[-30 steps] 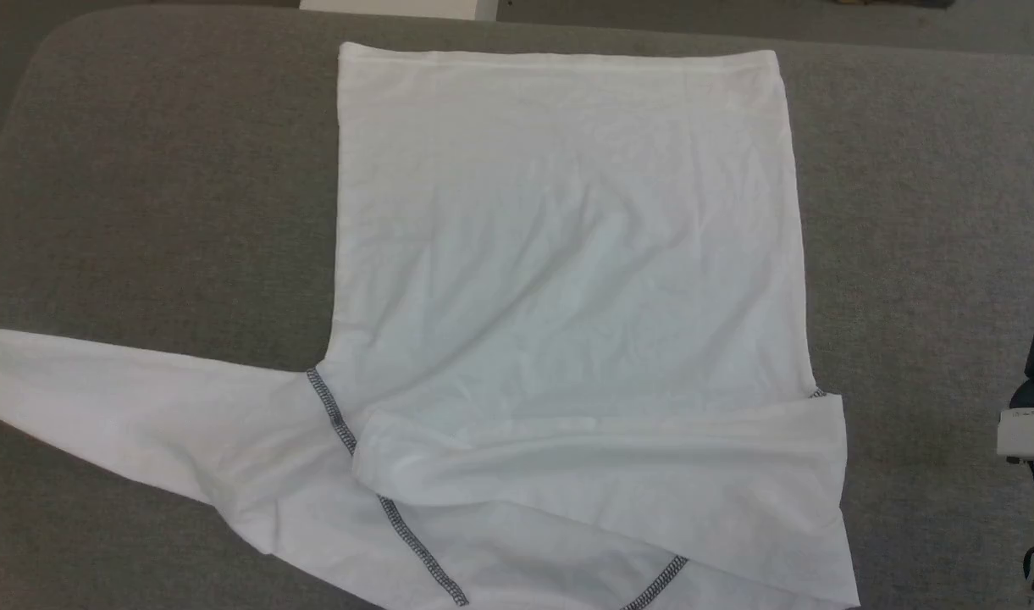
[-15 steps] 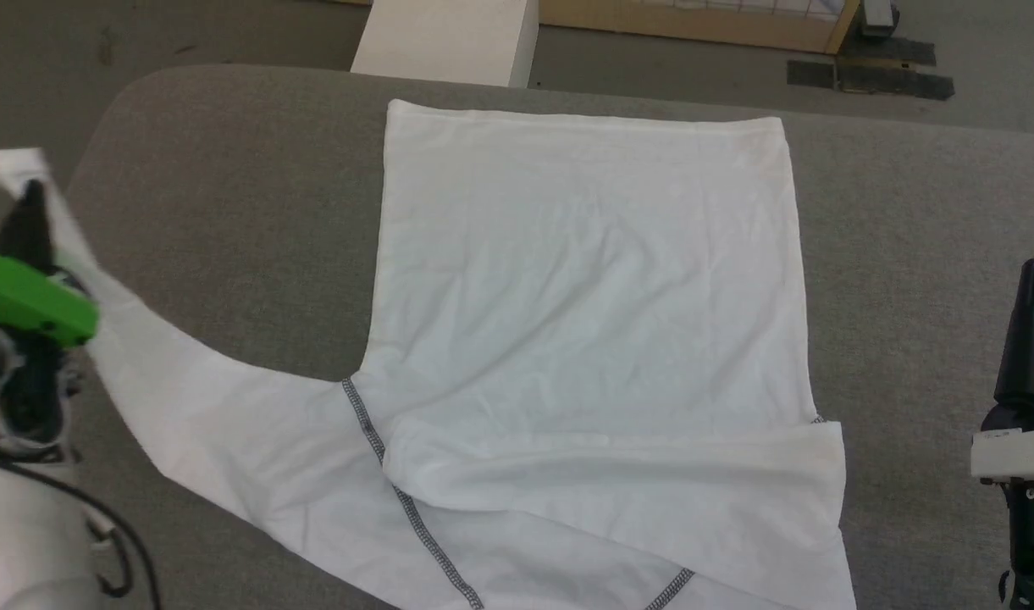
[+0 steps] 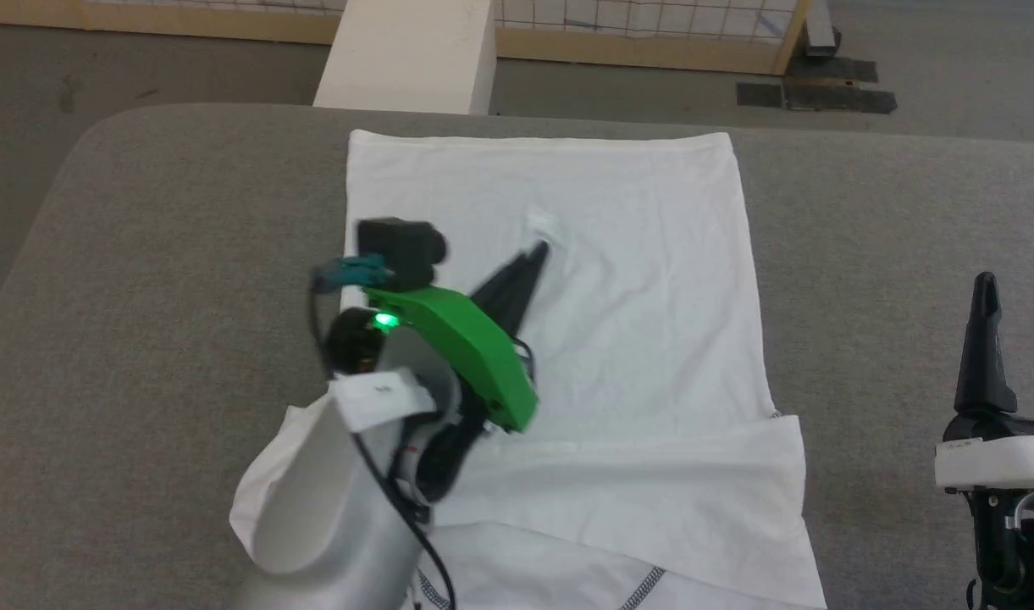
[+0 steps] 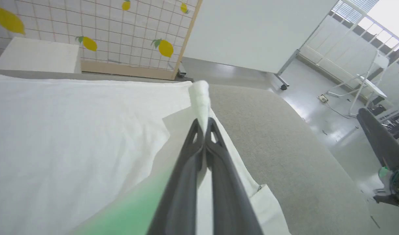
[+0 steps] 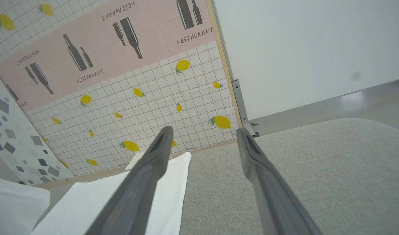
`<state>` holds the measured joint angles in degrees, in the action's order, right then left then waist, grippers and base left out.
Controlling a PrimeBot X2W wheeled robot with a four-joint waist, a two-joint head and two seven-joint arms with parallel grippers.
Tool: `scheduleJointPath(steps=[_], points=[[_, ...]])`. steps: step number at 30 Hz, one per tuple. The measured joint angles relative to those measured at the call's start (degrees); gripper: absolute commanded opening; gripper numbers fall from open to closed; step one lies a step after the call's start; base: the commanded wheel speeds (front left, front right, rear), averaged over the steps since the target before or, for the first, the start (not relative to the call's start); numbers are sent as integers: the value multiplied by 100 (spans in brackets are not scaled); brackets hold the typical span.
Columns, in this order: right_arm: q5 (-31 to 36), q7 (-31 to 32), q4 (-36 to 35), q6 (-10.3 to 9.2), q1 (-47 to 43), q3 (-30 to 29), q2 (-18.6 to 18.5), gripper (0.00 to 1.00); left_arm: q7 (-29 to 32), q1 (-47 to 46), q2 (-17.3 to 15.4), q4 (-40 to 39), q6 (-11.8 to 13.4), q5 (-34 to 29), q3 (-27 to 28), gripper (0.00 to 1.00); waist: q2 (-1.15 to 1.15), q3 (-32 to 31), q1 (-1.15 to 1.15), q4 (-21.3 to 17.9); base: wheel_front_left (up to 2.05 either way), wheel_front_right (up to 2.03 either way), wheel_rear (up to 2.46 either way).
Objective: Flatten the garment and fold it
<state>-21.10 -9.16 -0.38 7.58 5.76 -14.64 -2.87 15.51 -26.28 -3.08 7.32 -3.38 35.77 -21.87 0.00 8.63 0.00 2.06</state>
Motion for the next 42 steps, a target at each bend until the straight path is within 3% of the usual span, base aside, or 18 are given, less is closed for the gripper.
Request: scheduleJointPath(steps=[4,9,15,16,17,22,26,29,34,37,42], points=[[-33,-55,91,0,0,14,-2,100,-144,-133,13,356,100,223,-1037,0,0,54,0,-221,0,0,0],[-78,-155,213,0,-3,52,-2,100,-51,-262,19,906,15,356,-2216,0,0,131,0,-504,0,0,0],[-110,-219,258,0,-24,23,-2,100,970,-238,24,1541,-51,700,-3015,3,0,221,0,-676,0,0,0],[-109,-240,259,0,-24,3,-2,100,1123,-232,22,1583,-29,808,-3063,61,0,228,0,-670,0,0,0],[-109,-246,258,0,-24,-12,-2,100,1219,-226,22,1594,-2,886,-3084,100,0,230,0,-654,0,0,0],[-93,-245,258,0,-27,-8,-2,100,1368,-199,20,1163,-1,1518,-2787,100,0,174,0,-512,0,0,0],[-55,-229,244,0,-62,4,-1,100,933,-204,-24,491,121,2020,-1944,100,0,85,0,-355,0,0,0],[-56,-182,231,0,-76,55,-2,100,53,-308,-364,222,474,1736,-1200,100,0,26,0,-239,0,0,0],[-43,-71,214,0,-75,226,0,100,-1525,-352,-1411,222,1051,566,-425,100,0,-29,0,-115,0,0,0],[-5,93,229,0,-71,282,1,100,-2191,-163,-1713,232,1182,291,-172,100,0,6,0,-96,0,0,0],[86,684,423,-1,200,288,1,100,-2878,220,-1895,113,1347,77,203,100,0,160,0,-98,0,0,0]])
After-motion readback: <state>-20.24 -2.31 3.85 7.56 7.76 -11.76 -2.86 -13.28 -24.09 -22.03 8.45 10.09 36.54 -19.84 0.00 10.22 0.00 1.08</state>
